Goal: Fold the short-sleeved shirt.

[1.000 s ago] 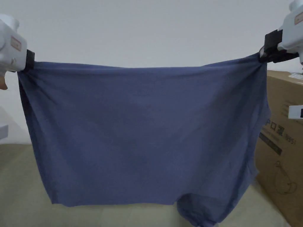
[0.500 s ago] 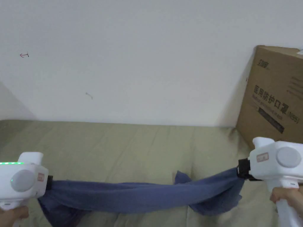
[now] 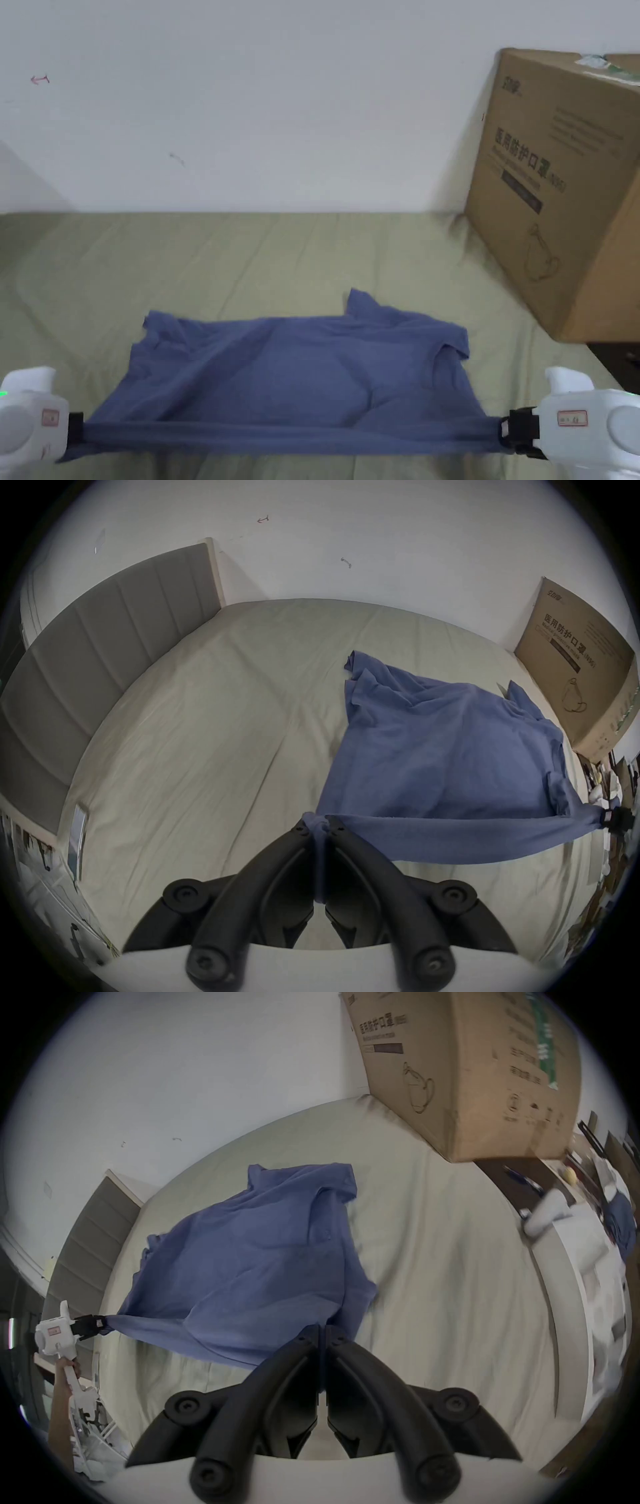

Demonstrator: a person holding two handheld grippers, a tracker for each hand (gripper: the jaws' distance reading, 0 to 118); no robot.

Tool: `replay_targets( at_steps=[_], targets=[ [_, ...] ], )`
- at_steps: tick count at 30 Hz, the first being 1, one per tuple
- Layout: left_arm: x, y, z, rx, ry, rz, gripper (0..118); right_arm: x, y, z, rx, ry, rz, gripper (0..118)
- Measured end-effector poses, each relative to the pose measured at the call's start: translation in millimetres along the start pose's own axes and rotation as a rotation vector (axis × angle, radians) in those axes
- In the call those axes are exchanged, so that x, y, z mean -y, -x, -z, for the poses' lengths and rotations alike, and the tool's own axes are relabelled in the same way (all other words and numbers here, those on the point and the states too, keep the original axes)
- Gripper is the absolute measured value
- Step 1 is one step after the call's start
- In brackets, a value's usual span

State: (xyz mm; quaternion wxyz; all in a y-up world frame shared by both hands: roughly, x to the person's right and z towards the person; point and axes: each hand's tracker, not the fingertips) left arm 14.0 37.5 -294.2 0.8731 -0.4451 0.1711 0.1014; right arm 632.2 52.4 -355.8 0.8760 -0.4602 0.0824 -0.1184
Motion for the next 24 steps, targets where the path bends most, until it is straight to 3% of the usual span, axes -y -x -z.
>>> replay_targets(
  at_steps=[3, 6, 12, 15, 18, 23, 24],
  targets=[
    [36.9, 9.0, -35.3, 0.013, -0.032, -0.007, 2, 45.9, -1.6, -37.3, 0.001, -0.025, -0.008, 3],
    [79.3, 18.2, -61.2, -0.005, -0.049, 0.092, 2, 95.0, 1.1, -67.3, 0.018, -0.02, -0.035, 3],
    [158.4, 49.9, -84.7, 0.0, -0.03, 0.055, 2, 178.2, -23.3, -89.1, 0.032, 0.016, 0.026, 3],
    [182.3, 65.3, -87.9, 0.039, -0.024, -0.051, 2, 202.9, -31.8, -94.1, 0.016, 0.055, 0.048, 3],
    [197.4, 68.3, -92.0, 0.012, -0.026, 0.007, 2, 219.5, -32.4, -103.4, 0.017, 0.05, 0.005, 3],
    [213.8, 61.2, -96.9, 0.016, -0.039, -0.011, 3, 232.0, -35.5, -99.6, 0.014, 0.027, 0.035, 3],
    [215.1, 60.6, -95.7, 0.013, -0.039, -0.007, 4, 233.2, -33.7, -99.2, 0.018, 0.018, 0.032, 16]
  ],
)
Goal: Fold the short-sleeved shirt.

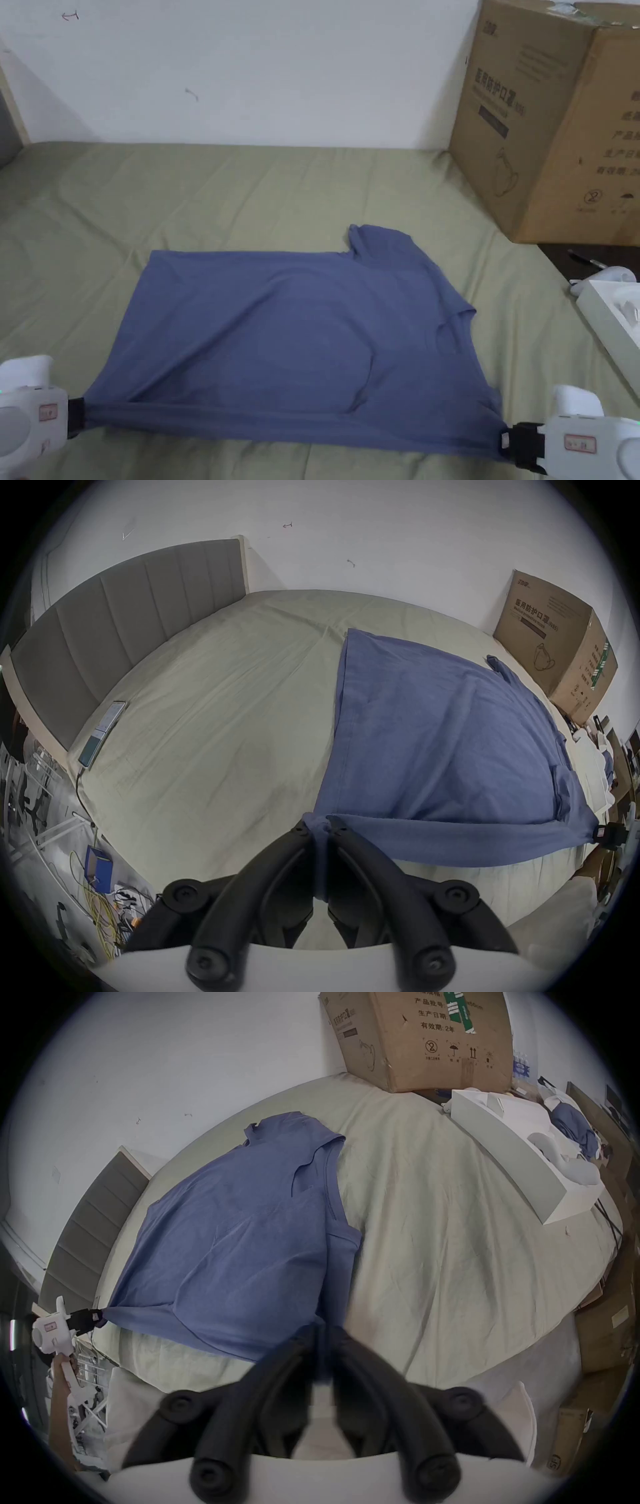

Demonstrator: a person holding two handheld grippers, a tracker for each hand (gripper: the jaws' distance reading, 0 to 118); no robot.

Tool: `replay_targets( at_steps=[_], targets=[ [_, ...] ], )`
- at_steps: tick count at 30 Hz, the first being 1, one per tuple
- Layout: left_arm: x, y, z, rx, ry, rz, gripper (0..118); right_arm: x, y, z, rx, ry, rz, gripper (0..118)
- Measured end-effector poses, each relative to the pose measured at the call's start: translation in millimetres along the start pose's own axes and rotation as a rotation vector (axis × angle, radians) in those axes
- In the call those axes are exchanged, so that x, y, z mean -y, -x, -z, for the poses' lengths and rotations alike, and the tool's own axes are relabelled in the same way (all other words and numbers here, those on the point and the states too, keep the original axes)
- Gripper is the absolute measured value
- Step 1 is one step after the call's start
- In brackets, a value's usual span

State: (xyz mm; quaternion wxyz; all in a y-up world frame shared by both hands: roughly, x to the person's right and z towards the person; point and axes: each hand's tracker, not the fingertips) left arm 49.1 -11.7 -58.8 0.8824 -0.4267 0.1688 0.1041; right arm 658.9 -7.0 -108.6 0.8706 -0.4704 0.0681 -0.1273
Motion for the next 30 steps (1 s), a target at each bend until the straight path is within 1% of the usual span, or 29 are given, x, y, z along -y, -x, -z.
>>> replay_targets(
  at_steps=[1, 2, 3, 4, 5, 6, 7, 9, 10, 11, 12, 13, 14, 15, 16, 17, 18, 19, 21, 22, 23, 26, 27, 28, 29, 30],
  targets=[
    [0.6, -1.5, -0.1, -0.009, -0.003, -0.002, 9, 0.4, 2.7, -0.6, 0.023, -0.006, -0.014, 40],
    [0.7, -1.0, -1.5, -0.009, -0.007, -0.002, 24, 1.4, 3.9, -1.0, 0.041, -0.01, -0.034, 72],
    [-0.8, -3.5, -14.5, -0.011, -0.013, -0.014, 48, 3.2, 4.4, -2.2, 0.037, -0.014, -0.034, 103],
    [-0.5, -2.8, -18.5, 0.0, -0.021, -0.026, 87, 4.7, 5.2, -6.8, 0.034, -0.027, -0.033, 103],
    [0.1, -1.1, -24.4, 0.022, -0.034, -0.028, 106, 5.0, 5.5, -13.0, 0.011, -0.055, -0.035, 98],
    [1.7, 0.2, -33.1, 0.032, -0.062, -0.031, 113, 4.9, 6.1, -17.0, 0.0, -0.057, -0.035, 98],
    [1.8, 3.1, -39.4, 0.03, -0.1, -0.04, 114, 5.0, 8.9, -20.8, 0.007, -0.06, -0.034, 98],
    [4.0, 6.2, -52.3, 0.038, -0.091, -0.038, 114, 10.0, 19.7, -35.3, -0.007, -0.102, -0.05, 97],
    [8.3, 7.5, -57.1, 0.065, -0.085, -0.026, 114, 11.8, 23.1, -39.3, -0.014, -0.114, -0.052, 92],
    [11.7, 1.4, -67.0, 0.072, -0.081, -0.02, 113, 14.0, 26.5, -43.0, -0.025, -0.126, -0.056, 82],
    [18.1, -1.1, -73.2, 0.069, -0.075, -0.017, 110, 17.4, 31.8, -48.1, -0.046, -0.144, -0.07, 57],
    [25.2, -2.3, -75.8, 0.067, -0.065, -0.003, 93, 20.7, 36.8, -50.8, -0.046, -0.151, -0.076, 36],
    [32.4, -2.8, -78.4, 0.067, -0.066, 0.002, 66, 24.0, 42.9, -52.2, -0.043, -0.152, -0.091, 17],
    [39.9, 2.9, -76.9, 0.069, -0.067, 0.01, 32, 27.7, 48.2, -52.1, -0.041, -0.155, -0.112, 7],
    [47.1, 2.5, -73.4, 0.062, -0.06, 0.025, 3, 30.5, 51.6, -51.4, -0.05, -0.153, -0.121, 6],
    [53.0, 1.5, -69.3, 0.033, -0.048, 0.042, 2, 32.5, 54.3, -50.2, -0.08, -0.122, -0.14, 0],
    [58.8, -0.7, -64.4, -0.017, -0.029, 0.09, 2, 33.8, 56.4, -47.0, -0.104, -0.092, -0.144, 0],
    [64.3, 2.1, -57.9, -0.037, -0.015, 0.102, 1, 35.3, 57.8, -43.8, -0.108, -0.08, -0.135, 0],
    [67.9, 8.7, -52.5, -0.003, 0.005, 0.055, 0, 36.9, 57.7, -37.4, -0.089, -0.072, -0.137, 0],
    [68.0, 11.2, -54.1, 0.011, -0.004, 0.009, 0, 38.1, 58.1, -37.1, -0.089, -0.069, -0.139, 0],
    [64.4, 10.6, -60.4, 0.015, -0.009, -0.001, 0, 38.8, 57.8, -37.4, -0.089, -0.071, -0.135, 0],
    [56.0, 10.5, -61.6, -0.011, -0.049, 0.021, 0, 37.3, 52.7, -36.0, -0.098, -0.064, -0.114, 0],
    [51.2, 16.0, -56.2, -0.014, -0.05, 0.032, 6, 36.5, 51.0, -34.8, -0.096, -0.062, -0.111, 0],
    [46.5, 17.3, -52.2, -0.008, -0.047, 0.036, 38, 35.2, 48.6, -33.7, -0.087, -0.06, -0.105, 0],
    [41.9, 15.8, -47.0, -0.003, -0.032, 0.048, 72, 34.9, 46.4, -32.8, -0.078, -0.06, -0.095, 0],
    [39.9, 12.2, -39.9, -0.007, -0.018, 0.051, 98, 34.4, 43.5, -31.9, -0.093, -0.053, -0.076, 0]
  ],
)
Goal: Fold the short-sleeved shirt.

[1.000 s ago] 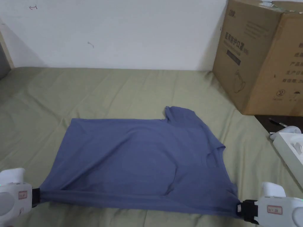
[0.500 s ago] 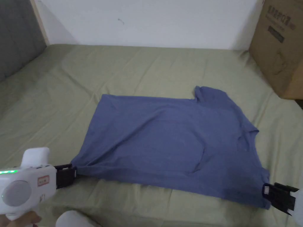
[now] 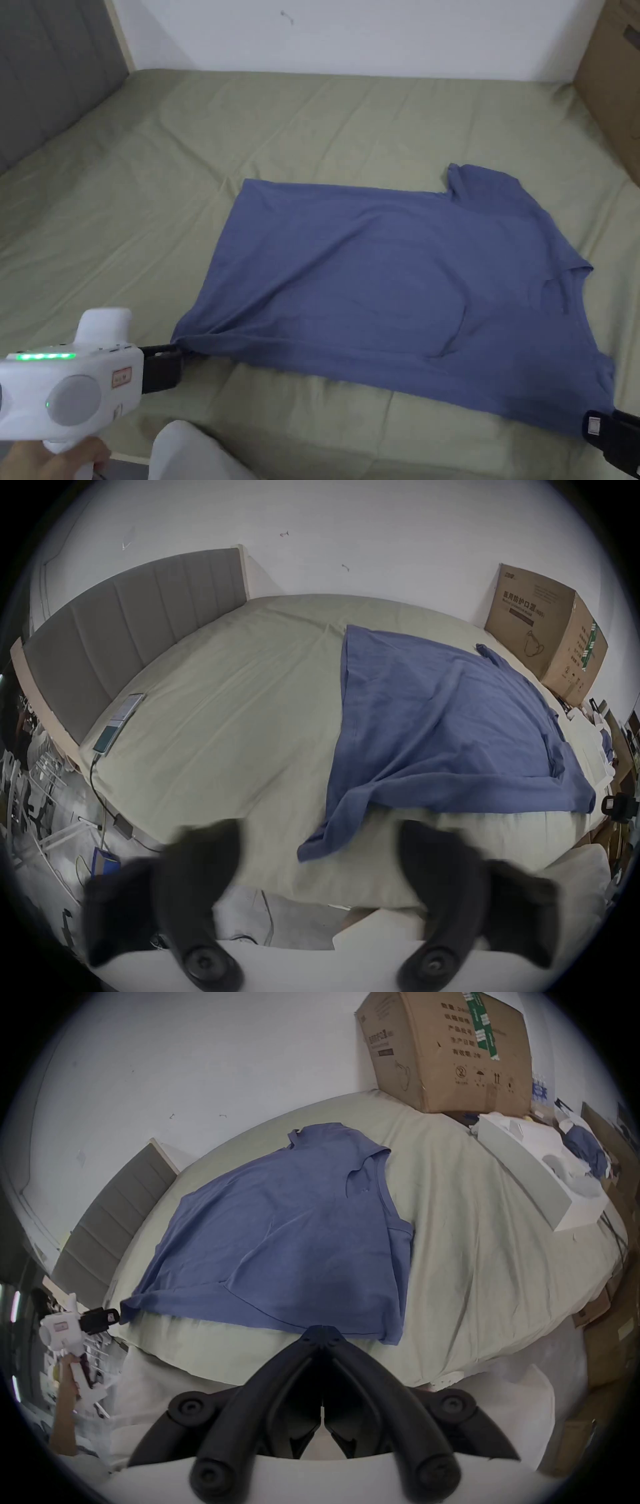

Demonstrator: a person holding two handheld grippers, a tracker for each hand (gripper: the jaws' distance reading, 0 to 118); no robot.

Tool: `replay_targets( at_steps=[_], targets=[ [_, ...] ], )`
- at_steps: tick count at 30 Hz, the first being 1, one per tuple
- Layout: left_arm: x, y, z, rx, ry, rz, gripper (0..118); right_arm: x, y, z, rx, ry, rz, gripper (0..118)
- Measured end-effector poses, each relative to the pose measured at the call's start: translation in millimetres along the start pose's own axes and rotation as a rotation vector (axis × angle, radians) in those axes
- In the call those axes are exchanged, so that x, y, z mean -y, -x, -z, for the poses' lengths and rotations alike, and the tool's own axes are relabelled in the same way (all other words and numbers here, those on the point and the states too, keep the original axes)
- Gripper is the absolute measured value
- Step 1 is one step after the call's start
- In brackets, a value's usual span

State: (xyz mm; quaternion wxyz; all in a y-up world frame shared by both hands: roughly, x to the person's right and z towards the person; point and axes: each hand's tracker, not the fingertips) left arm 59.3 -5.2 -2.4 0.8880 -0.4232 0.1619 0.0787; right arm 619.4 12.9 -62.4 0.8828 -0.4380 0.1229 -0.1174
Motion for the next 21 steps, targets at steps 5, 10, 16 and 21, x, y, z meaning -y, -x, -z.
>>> replay_targets(
  at_steps=[5, 10, 16, 21],
  targets=[
    [-4.8, -6.7, 28.8, 0.009, 0.031, -0.01, 97, -0.9, -15.0, 5.1, -0.066, 0.024, 0.129, 0],
    [-1.3, -11.2, 38.9, -0.027, 0.078, 0.023, 7, 1.8, -17.6, 1.8, -0.008, 0.033, 0.085, 0],
    [-8.1, -19.4, 29.0, -0.025, 0.068, 0.035, 5, 8.2, -11.6, 6.4, 0.118, 0.042, -0.077, 32],
    [-13.7, -16.3, 28.1, -0.006, 0.072, 0.006, 5, 6.3, -16.3, 19.0, 0.096, 0.056, -0.063, 101]
  ],
)
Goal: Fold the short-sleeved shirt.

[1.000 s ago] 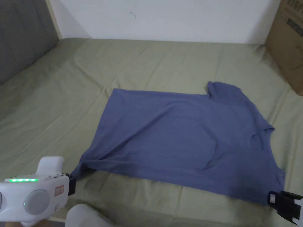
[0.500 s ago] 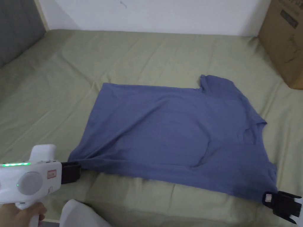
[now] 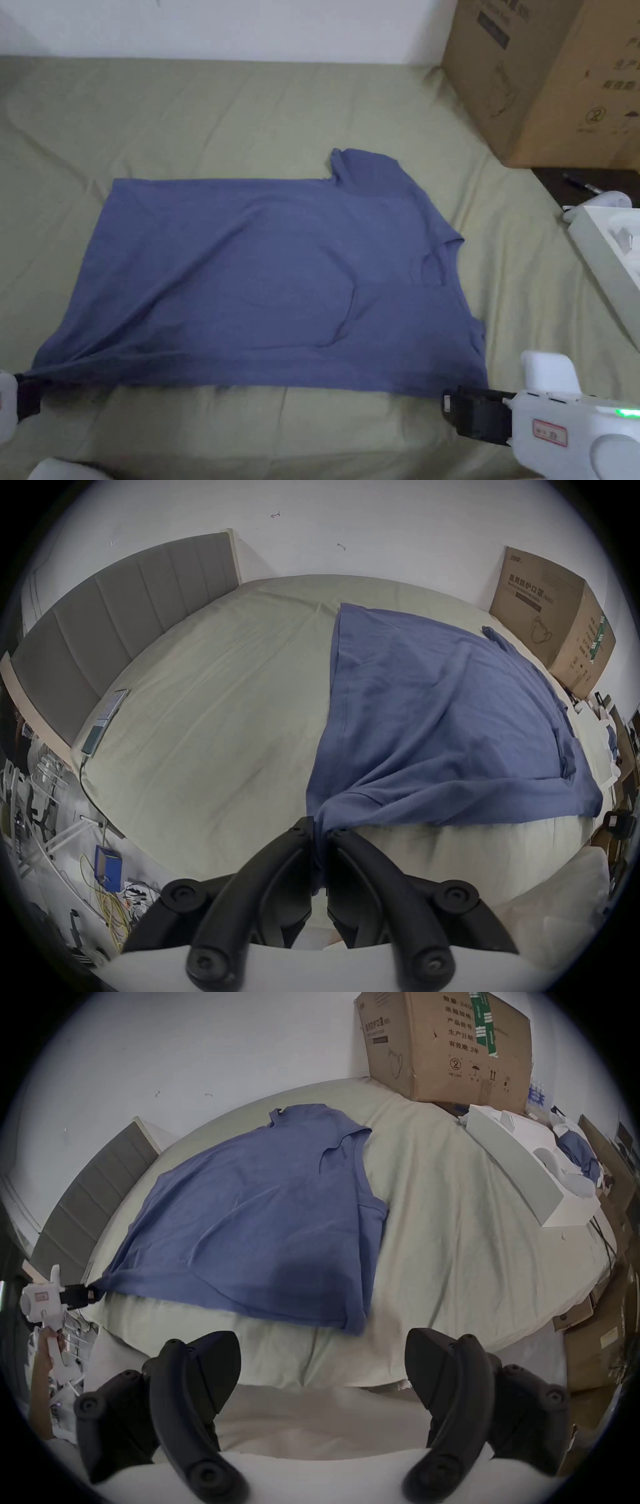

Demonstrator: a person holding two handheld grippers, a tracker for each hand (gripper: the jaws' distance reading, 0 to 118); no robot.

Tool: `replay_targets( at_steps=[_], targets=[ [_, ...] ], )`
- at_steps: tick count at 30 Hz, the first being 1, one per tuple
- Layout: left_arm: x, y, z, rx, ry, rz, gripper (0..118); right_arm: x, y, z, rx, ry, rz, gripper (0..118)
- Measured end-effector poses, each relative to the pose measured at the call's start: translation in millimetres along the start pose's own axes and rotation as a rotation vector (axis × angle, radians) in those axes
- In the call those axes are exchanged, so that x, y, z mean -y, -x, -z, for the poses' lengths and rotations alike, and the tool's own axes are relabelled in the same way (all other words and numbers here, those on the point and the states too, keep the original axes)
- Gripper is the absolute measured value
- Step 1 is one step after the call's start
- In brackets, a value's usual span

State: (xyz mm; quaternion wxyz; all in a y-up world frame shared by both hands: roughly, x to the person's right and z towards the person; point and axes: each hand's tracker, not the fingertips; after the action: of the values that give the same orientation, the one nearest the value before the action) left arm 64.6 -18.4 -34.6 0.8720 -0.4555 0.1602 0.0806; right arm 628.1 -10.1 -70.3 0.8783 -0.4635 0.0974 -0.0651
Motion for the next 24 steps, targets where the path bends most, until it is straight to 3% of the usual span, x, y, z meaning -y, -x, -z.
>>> replay_targets(
  at_steps=[6, 7, 10, 13, 20, 24],
  targets=[
    [-4.1, -2.4, -7.2, -0.006, 0.005, 0.023, 5, -16.2, -17.6, 22.7, -0.006, -0.051, -0.017, 95],
    [-5.0, -2.7, -6.6, -0.008, 0.009, 0.026, 5, -18.5, -20.0, 26.7, 0.006, -0.041, -0.022, 81],
    [-3.6, -1.9, -3.3, -0.012, 0.013, 0.028, 5, -17.9, -19.1, 27.5, 0.053, -0.063, -0.031, 9],
    [-1.2, -1.2, -4.2, -0.011, 0.013, 0.023, 5, -13.3, -20.2, 28.9, 0.017, -0.046, -0.045, 1],
    [-9.0, 2.6, -8.9, -0.015, 0.015, 0.026, 5, -21.6, -19.8, 12.3, 0.015, -0.076, -0.058, 0],
    [-26.6, 2.1, -18.5, -0.018, -0.008, 0.037, 5, -49.2, -18.1, 1.3, -0.054, -0.128, -0.018, 0]
  ],
)
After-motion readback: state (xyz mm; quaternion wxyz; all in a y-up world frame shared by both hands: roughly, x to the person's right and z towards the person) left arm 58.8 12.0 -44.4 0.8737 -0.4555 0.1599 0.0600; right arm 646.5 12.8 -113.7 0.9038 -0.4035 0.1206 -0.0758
